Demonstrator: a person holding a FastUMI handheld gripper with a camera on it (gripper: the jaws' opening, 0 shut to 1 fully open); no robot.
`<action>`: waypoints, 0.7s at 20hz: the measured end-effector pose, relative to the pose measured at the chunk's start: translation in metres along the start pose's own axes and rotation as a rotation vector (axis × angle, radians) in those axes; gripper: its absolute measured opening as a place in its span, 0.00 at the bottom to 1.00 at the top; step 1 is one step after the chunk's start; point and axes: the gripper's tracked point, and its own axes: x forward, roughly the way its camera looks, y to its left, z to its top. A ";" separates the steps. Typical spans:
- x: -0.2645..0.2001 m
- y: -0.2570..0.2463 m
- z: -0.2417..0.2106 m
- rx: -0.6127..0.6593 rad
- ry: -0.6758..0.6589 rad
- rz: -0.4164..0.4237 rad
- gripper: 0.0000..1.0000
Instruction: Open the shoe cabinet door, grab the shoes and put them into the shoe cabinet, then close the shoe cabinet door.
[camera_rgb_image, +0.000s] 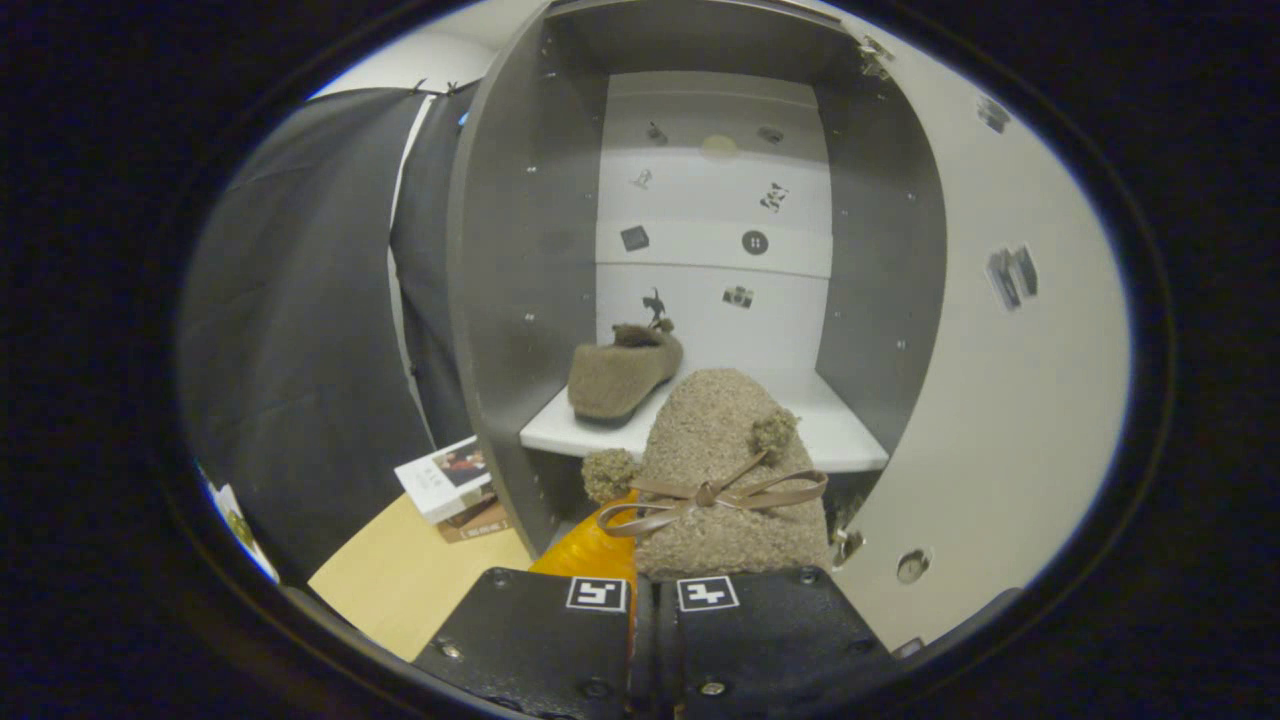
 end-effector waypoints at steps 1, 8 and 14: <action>0.013 -0.004 0.017 0.004 -0.012 -0.006 0.06; 0.108 -0.028 0.081 -0.013 -0.022 -0.050 0.06; 0.189 -0.045 0.074 0.018 0.083 -0.056 0.06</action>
